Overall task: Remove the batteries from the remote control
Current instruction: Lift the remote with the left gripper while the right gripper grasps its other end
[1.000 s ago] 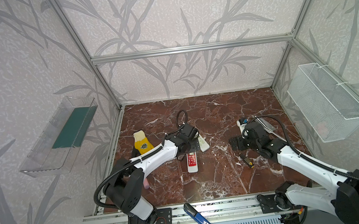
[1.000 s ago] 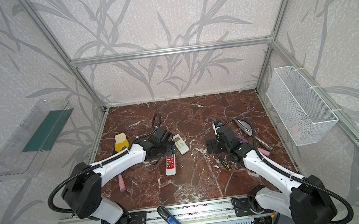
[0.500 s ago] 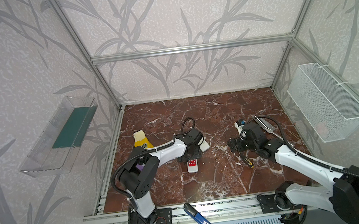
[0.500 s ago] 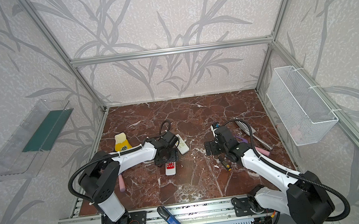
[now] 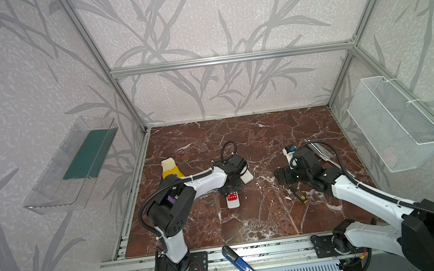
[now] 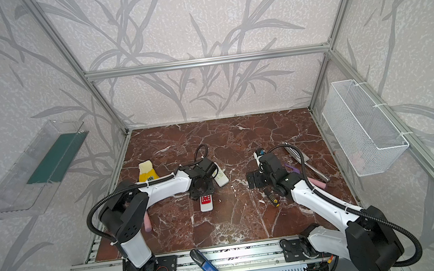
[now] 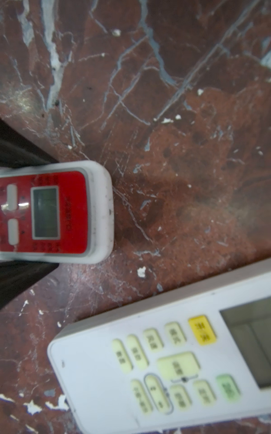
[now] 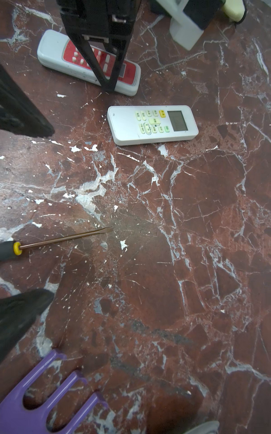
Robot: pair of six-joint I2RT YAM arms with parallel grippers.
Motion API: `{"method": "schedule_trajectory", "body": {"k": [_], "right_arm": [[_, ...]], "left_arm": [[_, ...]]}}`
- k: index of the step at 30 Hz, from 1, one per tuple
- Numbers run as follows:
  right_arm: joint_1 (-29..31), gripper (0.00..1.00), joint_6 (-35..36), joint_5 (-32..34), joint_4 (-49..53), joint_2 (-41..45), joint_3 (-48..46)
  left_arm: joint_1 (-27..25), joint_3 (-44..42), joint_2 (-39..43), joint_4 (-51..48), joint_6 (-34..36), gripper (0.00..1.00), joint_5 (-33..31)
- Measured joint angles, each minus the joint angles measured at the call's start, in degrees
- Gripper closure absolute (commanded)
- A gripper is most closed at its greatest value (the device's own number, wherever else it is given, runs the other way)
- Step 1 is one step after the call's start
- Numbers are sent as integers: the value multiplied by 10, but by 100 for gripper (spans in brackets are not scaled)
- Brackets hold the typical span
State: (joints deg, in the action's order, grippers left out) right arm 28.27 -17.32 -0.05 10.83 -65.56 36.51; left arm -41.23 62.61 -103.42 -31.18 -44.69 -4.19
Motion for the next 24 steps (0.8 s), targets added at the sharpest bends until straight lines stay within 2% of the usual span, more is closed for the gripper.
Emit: {"method": "schedule_trajectory", "body": {"k": [8,14,24], "right_arm": [[3,1,-1,-51,-49,20,-28],[14,16,-11,-106,-77,19,-38],[86,22,-60,-163,-181,-15,-46]], "left_arm": [[0,-19,18,47,0,56,21],[0,-20,59,88,0,57,38],[0,-66,182,207,-14,57,50]]}}
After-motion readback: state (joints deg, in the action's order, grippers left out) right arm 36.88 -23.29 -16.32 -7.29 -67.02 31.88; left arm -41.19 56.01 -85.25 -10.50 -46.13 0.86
